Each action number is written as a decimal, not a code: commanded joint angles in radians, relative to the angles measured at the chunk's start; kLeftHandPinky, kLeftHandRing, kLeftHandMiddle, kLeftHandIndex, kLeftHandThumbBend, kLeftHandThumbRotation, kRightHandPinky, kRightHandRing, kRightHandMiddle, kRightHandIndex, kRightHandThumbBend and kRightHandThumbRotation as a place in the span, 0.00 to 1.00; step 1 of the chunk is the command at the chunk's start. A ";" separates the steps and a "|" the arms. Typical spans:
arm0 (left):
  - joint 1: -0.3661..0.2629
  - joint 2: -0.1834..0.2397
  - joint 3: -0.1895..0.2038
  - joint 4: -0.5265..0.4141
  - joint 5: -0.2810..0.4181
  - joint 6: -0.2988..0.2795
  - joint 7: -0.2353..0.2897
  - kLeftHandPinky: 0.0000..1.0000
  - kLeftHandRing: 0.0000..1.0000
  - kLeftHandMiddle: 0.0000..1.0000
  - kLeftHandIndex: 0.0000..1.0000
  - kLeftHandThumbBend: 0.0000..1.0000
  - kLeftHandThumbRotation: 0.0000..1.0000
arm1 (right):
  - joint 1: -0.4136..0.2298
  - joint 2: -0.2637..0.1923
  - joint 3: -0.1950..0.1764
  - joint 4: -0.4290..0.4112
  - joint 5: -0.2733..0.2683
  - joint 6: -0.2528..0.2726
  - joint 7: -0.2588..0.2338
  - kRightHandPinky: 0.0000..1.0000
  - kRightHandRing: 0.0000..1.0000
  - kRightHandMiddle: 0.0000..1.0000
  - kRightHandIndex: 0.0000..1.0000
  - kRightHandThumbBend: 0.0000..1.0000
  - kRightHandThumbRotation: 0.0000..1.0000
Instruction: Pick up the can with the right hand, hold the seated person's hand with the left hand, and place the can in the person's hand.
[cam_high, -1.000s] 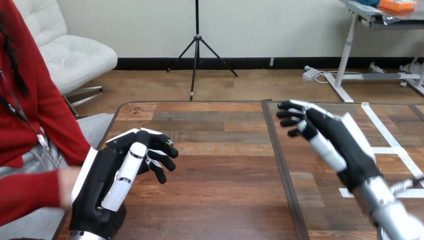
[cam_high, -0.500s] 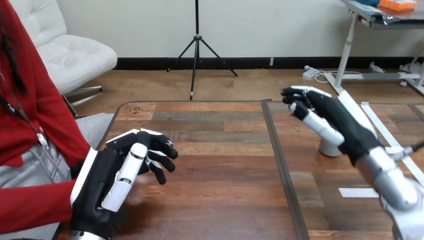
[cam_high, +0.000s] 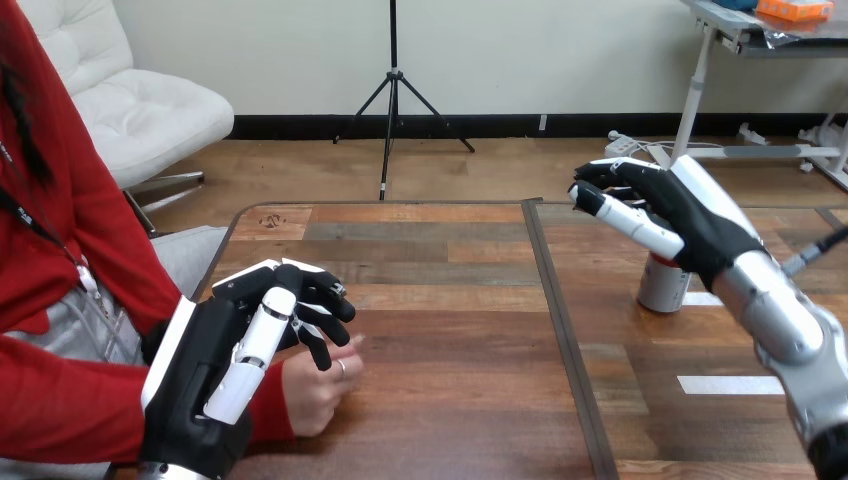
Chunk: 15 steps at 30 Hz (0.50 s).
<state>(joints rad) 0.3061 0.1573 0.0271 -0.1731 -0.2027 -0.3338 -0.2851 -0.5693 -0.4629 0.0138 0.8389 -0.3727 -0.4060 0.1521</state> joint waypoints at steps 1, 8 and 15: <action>-0.098 0.004 0.016 -0.016 0.007 -0.030 0.002 0.27 0.42 0.50 0.48 0.20 0.75 | -0.386 -0.077 0.094 0.245 -0.127 0.072 -0.107 0.73 0.81 0.82 0.80 0.90 1.00; -0.102 0.005 0.016 -0.014 0.014 -0.033 0.005 0.26 0.42 0.49 0.48 0.19 0.75 | -0.436 -0.079 0.129 0.317 -0.176 0.106 -0.128 0.74 0.82 0.83 0.82 0.90 1.00; -0.108 0.004 0.017 -0.009 0.008 -0.026 0.004 0.25 0.41 0.49 0.47 0.18 0.75 | -0.477 -0.079 0.173 0.372 -0.226 0.149 -0.141 0.70 0.79 0.80 0.82 0.96 1.00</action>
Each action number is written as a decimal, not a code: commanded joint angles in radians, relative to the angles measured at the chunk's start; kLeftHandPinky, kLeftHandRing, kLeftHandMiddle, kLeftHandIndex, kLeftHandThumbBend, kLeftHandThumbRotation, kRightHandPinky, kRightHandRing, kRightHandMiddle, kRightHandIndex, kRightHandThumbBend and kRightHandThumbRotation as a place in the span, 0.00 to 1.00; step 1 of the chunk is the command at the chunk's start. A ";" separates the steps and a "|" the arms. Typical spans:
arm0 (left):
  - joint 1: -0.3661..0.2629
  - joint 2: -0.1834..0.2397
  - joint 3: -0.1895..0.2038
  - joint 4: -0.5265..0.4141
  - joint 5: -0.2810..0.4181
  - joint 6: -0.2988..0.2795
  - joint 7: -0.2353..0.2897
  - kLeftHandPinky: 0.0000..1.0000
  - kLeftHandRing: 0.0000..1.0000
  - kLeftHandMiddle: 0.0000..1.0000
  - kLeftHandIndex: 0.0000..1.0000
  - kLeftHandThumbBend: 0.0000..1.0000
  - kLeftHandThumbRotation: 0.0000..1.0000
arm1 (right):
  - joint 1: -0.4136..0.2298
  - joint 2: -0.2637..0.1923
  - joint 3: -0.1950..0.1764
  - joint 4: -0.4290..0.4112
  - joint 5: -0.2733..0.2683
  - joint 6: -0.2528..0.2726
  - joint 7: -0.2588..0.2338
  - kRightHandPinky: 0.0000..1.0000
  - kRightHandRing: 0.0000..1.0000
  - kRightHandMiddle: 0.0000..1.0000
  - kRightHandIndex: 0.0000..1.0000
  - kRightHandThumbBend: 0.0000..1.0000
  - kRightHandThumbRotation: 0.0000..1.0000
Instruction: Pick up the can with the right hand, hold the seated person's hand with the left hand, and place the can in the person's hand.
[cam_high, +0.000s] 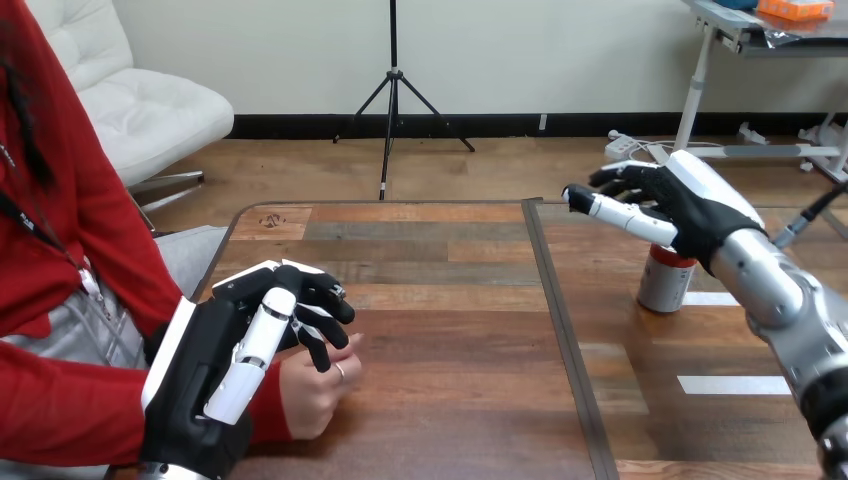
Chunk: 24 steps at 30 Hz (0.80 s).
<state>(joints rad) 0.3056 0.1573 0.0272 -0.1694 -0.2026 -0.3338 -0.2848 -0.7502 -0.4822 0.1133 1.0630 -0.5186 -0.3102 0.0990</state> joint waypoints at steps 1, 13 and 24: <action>-0.108 0.005 0.016 -0.013 0.007 -0.023 0.003 0.25 0.41 0.49 0.47 0.18 0.75 | -0.300 -0.059 0.076 0.155 -0.081 0.056 -0.085 0.71 0.80 0.81 0.83 0.96 1.00; -0.111 0.008 0.015 -0.009 0.012 -0.028 0.001 0.25 0.40 0.48 0.46 0.15 0.74 | -0.338 -0.051 0.134 0.212 -0.140 0.129 -0.073 0.81 0.88 0.89 0.89 1.00 1.00; -0.109 0.009 0.019 0.000 0.016 -0.043 0.000 0.25 0.40 0.48 0.46 0.15 0.74 | -0.349 -0.043 0.163 0.237 -0.160 0.167 -0.079 0.78 0.87 0.88 0.89 1.00 1.00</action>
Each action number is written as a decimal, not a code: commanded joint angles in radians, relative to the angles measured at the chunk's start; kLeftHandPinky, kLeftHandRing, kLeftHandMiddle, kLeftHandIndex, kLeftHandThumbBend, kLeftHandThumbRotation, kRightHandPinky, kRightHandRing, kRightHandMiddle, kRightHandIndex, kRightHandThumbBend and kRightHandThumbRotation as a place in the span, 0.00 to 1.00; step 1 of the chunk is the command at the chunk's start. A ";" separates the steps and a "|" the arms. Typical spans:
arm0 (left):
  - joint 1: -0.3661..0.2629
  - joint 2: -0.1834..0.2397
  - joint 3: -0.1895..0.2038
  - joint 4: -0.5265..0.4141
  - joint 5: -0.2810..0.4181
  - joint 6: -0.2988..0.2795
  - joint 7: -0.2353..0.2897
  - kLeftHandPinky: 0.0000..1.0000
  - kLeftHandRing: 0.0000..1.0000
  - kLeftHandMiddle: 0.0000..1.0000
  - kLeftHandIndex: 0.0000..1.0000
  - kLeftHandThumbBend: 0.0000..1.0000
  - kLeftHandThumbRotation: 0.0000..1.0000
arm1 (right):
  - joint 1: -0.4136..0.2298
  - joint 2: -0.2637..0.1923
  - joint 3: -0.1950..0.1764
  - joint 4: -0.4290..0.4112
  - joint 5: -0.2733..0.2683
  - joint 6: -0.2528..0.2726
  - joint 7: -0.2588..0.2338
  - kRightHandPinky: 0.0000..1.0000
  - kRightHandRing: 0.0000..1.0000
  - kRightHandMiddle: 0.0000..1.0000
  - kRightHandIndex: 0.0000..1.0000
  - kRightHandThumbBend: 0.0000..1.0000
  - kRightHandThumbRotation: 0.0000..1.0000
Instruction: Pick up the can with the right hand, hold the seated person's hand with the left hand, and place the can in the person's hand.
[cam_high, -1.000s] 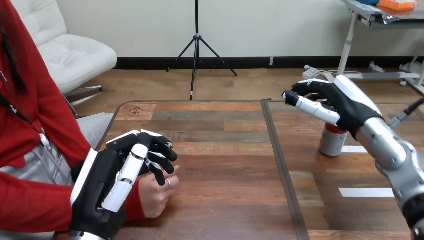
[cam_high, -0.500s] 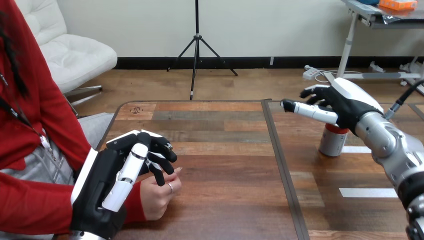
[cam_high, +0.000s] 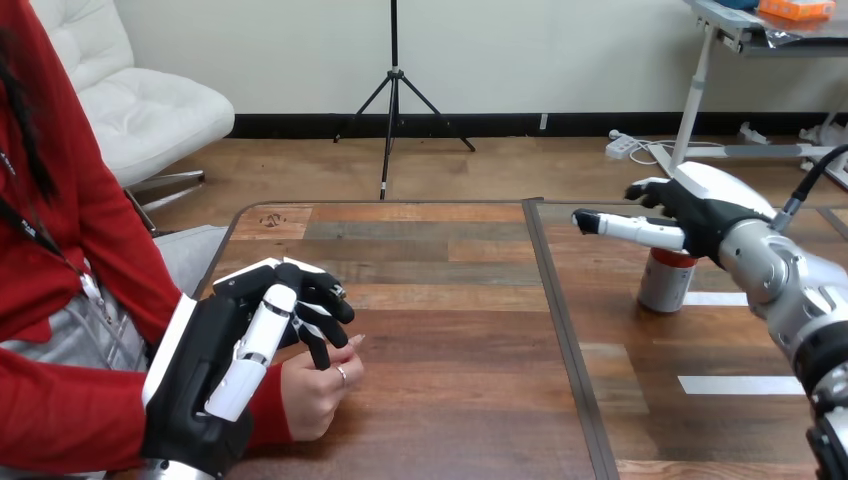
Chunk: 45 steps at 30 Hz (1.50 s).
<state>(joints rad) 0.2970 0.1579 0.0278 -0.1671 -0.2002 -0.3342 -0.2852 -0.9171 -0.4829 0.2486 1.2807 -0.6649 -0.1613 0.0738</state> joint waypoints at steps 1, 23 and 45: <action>-0.100 0.008 0.020 -0.003 0.020 -0.046 0.004 0.25 0.40 0.48 0.46 0.15 0.74 | -0.183 -0.041 0.031 0.021 -0.015 0.023 -0.053 0.78 0.87 0.88 0.89 1.00 1.00; -0.097 0.003 0.026 0.007 0.022 -0.066 0.006 0.25 0.38 0.47 0.46 0.16 0.73 | -0.172 -0.040 0.036 0.042 0.019 0.074 -0.055 0.64 0.78 0.81 0.89 1.00 1.00; -0.101 -0.001 0.026 0.010 0.021 -0.064 0.000 0.24 0.37 0.46 0.46 0.19 0.72 | -0.160 -0.054 0.067 0.048 0.023 0.109 -0.002 0.75 0.83 0.85 0.84 1.00 1.00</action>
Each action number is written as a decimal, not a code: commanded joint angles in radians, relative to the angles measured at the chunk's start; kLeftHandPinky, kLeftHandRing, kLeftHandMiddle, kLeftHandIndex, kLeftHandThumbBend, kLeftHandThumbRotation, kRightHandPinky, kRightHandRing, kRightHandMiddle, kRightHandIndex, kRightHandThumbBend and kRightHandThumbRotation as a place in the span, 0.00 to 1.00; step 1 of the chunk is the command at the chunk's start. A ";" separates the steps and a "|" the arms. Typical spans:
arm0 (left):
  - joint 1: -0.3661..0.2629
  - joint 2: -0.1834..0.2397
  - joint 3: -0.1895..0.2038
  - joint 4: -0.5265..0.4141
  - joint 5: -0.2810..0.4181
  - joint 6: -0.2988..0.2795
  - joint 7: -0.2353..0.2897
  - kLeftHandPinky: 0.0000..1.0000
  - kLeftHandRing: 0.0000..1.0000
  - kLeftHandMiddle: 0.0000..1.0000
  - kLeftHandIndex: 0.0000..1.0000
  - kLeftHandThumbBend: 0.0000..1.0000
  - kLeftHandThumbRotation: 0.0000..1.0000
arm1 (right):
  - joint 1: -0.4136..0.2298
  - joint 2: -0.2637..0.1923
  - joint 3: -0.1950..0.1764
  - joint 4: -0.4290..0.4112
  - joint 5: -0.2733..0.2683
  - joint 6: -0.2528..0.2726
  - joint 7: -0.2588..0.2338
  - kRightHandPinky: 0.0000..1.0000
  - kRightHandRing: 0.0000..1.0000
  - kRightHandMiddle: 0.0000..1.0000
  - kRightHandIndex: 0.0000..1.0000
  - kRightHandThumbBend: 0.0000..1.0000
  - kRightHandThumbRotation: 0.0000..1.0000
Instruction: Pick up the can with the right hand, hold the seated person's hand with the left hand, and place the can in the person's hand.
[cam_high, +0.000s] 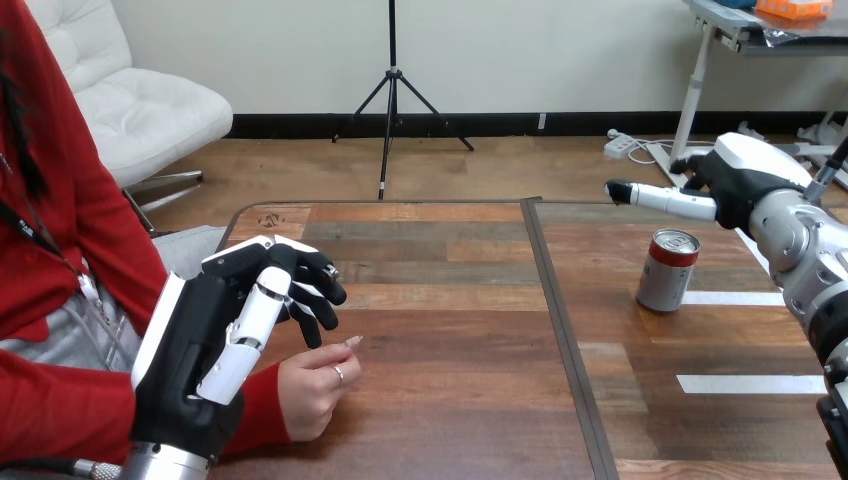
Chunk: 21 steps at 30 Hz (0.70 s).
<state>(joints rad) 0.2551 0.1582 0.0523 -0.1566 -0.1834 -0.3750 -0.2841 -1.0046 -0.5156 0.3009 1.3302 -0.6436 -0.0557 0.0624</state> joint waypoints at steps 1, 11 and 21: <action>-0.059 -0.001 0.002 0.000 0.004 -0.023 -0.002 0.24 0.37 0.46 0.46 0.19 0.72 | -0.073 -0.022 0.018 -0.001 0.000 0.006 0.012 0.76 0.83 0.85 0.83 0.99 1.00; -0.059 -0.002 0.000 0.001 0.009 -0.024 -0.001 0.25 0.38 0.46 0.46 0.19 0.72 | -0.058 -0.023 0.011 0.001 0.023 0.003 0.041 0.80 0.86 0.86 0.82 0.95 1.00; -0.056 -0.003 -0.002 -0.003 0.005 -0.023 -0.004 0.25 0.38 0.45 0.45 0.18 0.73 | -0.037 -0.024 0.010 0.004 0.043 -0.014 0.072 0.86 0.91 0.92 0.87 0.95 1.00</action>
<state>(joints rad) 0.2550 0.1575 0.0520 -0.1565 -0.1808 -0.3750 -0.2856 -1.0044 -0.5164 0.3133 1.3417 -0.6171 -0.0572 0.1234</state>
